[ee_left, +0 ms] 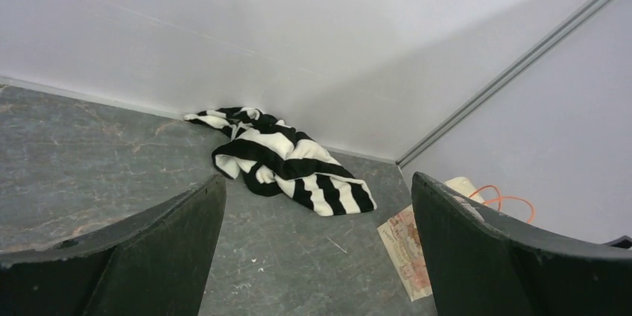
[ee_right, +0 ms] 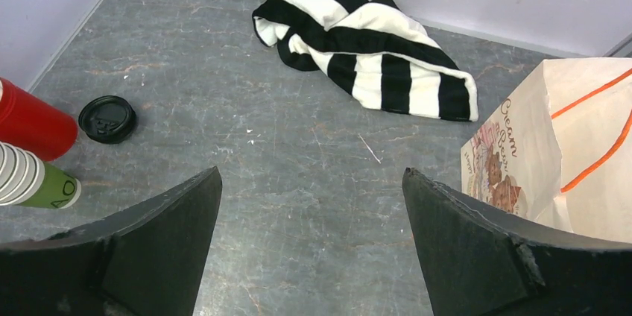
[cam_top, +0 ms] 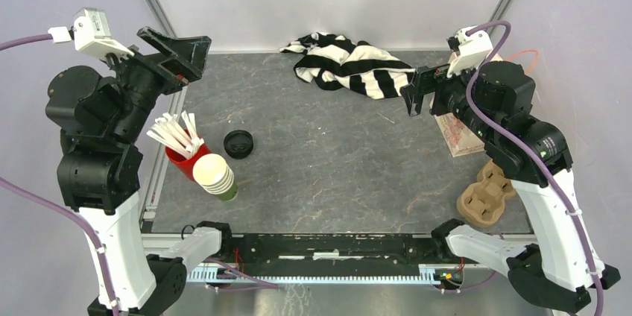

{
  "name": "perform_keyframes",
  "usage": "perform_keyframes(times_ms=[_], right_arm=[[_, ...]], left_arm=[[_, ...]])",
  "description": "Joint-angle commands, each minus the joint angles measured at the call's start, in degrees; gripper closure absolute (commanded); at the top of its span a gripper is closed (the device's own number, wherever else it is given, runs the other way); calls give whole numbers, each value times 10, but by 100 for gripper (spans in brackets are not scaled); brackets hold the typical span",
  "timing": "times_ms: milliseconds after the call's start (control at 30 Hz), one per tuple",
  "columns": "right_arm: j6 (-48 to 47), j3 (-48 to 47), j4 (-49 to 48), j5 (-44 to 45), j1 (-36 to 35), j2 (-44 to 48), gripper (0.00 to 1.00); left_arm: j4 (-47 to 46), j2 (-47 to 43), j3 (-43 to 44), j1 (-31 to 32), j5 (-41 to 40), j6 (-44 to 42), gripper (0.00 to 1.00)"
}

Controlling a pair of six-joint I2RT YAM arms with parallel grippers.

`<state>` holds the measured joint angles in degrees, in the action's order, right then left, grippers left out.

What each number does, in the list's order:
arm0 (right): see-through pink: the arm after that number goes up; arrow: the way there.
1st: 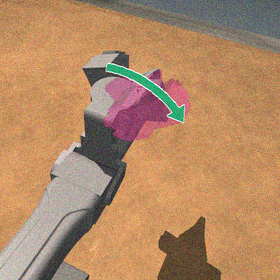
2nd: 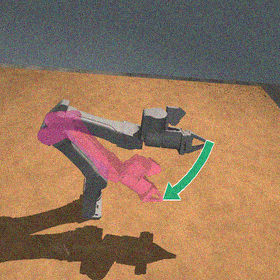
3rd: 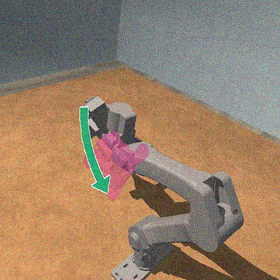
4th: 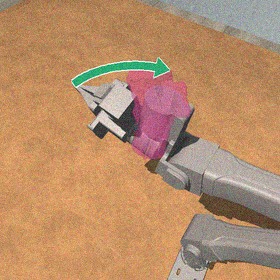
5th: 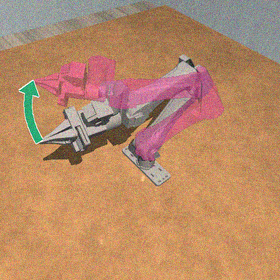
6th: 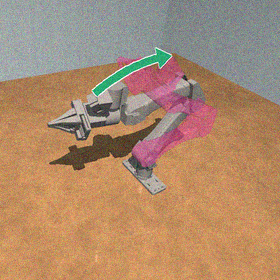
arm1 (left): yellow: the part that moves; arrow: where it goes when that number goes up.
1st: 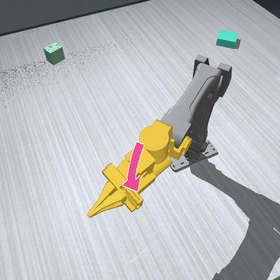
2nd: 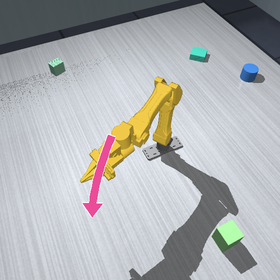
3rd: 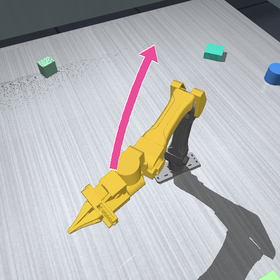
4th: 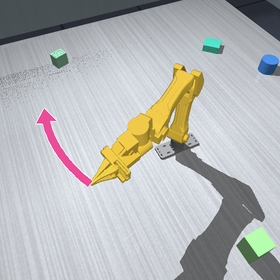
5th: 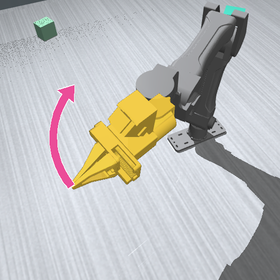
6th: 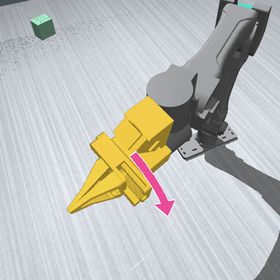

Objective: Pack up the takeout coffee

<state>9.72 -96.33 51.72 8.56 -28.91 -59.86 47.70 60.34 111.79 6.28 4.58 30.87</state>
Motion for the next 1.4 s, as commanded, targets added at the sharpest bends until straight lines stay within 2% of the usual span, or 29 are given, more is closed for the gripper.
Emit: perform_keyframes(times_ms=[0,100,233,333,600,767,833,967,1033,1133,1233,1367], right_arm=[[6,-30,12,2,-4,-4,2],[7,-29,16,-4,-5,-9,2],[-2,-6,9,-22,-6,-8,2],[-6,23,-5,-51,-7,-1,2],[5,140,-54,-137,-7,24,2],[3,194,-72,-173,-7,32,2],[-9,212,-78,-180,-7,37,2],[-42,241,-80,-167,-8,48,2],[-41,256,-82,-160,-10,54,2],[-25,278,-94,-174,-10,59,2],[-27,281,-92,-175,-10,57,2],[-34,280,-86,-148,-10,43,2]], left_arm=[[-4,-3,16,-16,50,36,1],[-2,-3,13,-21,50,49,1],[11,-12,-10,-24,-10,92,1],[8,-22,-42,-25,-23,109,1],[-11,-22,-141,-26,72,83,0],[27,43,-206,-15,120,84,0],[31,64,-242,36,66,84,0],[87,143,-264,155,-114,89,2],[143,210,-263,180,-188,83,5],[183,296,-276,185,-254,61,9],[156,319,-300,176,-283,28,18],[81,337,-344,105,-188,-21,27]])
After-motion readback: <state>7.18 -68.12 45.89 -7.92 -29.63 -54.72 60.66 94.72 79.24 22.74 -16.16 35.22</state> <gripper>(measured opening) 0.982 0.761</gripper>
